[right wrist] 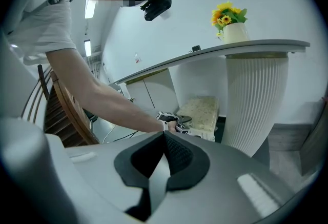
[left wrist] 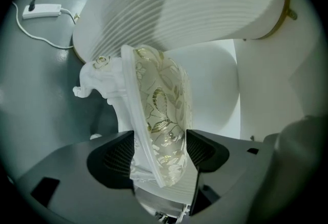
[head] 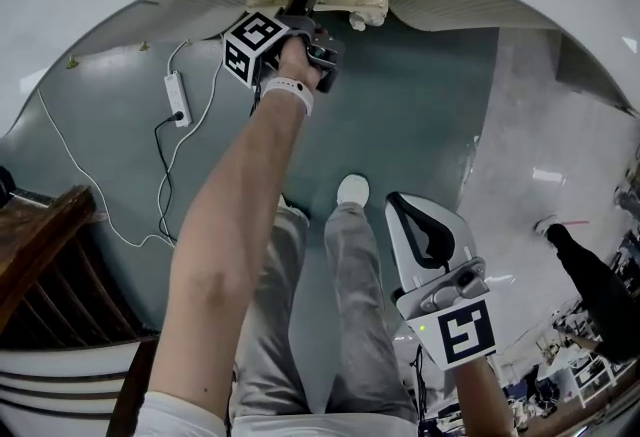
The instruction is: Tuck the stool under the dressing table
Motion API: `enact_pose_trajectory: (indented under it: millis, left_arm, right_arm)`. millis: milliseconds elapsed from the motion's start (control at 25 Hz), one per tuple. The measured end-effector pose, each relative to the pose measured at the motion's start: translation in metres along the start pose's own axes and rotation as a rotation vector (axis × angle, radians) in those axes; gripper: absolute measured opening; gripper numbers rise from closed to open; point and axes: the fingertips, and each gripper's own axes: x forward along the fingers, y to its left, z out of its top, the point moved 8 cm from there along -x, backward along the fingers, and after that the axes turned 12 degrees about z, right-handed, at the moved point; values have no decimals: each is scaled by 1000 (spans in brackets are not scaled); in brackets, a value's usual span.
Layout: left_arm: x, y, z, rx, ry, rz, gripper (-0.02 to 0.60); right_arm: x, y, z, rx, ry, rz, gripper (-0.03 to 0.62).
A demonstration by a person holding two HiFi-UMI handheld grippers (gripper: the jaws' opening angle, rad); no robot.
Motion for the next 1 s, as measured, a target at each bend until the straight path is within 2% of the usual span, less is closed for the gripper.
enact_pose_trajectory:
  millis: [360, 640, 720, 840, 920, 1000]
  left_arm:
    - [-37, 9, -11, 128, 31, 47, 317]
    - [-76, 7, -28, 354, 65, 105, 175]
    - [-91, 0, -31, 441, 59, 124, 127]
    - [-115, -16, -39, 651, 55, 178, 43]
    - [-135, -25, -44, 791, 50, 205, 21]
    - [-154, -34, -49, 880, 46, 206, 13]
  right_arm:
    - [-10, 12, 15, -12, -1, 7, 11]
    - [-12, 19, 27, -37, -21, 15, 11]
    - [-16, 25, 34, -45, -25, 13, 11]
    - [-23, 31, 44, -53, -29, 4, 11]
    - [-28, 37, 51, -48, -42, 1, 11]
    - [-35, 44, 57, -58, -47, -2, 11]
